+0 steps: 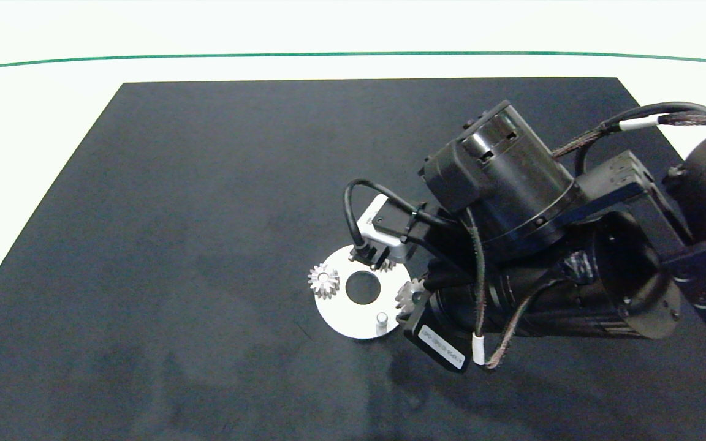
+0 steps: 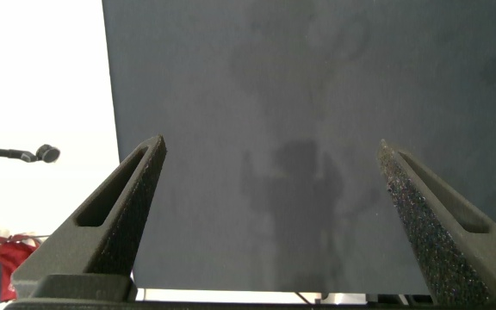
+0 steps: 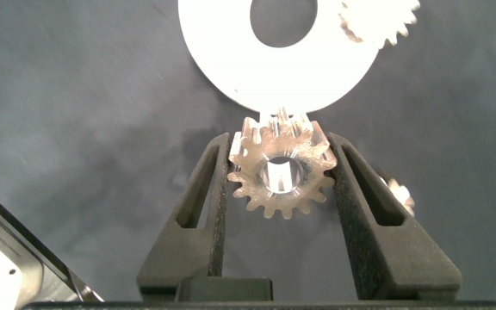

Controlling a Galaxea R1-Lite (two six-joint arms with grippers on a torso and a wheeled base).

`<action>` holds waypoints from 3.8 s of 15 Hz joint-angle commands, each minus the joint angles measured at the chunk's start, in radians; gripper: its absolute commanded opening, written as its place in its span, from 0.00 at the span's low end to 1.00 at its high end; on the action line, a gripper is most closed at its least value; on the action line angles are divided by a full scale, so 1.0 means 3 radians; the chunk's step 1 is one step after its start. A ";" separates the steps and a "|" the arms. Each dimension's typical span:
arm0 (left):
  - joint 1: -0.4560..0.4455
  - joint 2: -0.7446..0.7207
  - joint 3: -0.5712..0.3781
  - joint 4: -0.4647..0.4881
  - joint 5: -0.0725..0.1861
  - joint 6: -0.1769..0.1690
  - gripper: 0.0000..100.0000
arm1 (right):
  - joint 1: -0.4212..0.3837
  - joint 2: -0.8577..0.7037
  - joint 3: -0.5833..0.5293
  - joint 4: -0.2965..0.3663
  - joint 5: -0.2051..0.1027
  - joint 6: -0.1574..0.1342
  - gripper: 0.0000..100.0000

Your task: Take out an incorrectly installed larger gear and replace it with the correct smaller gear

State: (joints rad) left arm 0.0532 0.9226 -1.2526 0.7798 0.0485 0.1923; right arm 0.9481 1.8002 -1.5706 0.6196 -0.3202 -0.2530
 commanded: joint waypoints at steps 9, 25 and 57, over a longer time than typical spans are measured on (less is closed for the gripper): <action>-0.0003 -0.0002 0.0003 0.0014 0.0002 0.0003 1.00 | 0.0036 0.0422 -0.0164 0.0011 -0.0001 0.0138 0.28; -0.0009 -0.0028 0.0003 0.0014 0.0002 0.0008 1.00 | -0.0057 0.0544 -0.0185 -0.0010 0.0014 0.0199 0.28; -0.0014 -0.0043 0.0008 0.0019 0.0002 0.0024 1.00 | -0.0036 0.0585 -0.0169 -0.0127 -0.0006 0.0291 0.28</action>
State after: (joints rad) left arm 0.0494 0.9096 -1.2502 0.7802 0.0485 0.1991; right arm 0.9370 1.9753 -1.6213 0.5777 -0.3202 -0.1638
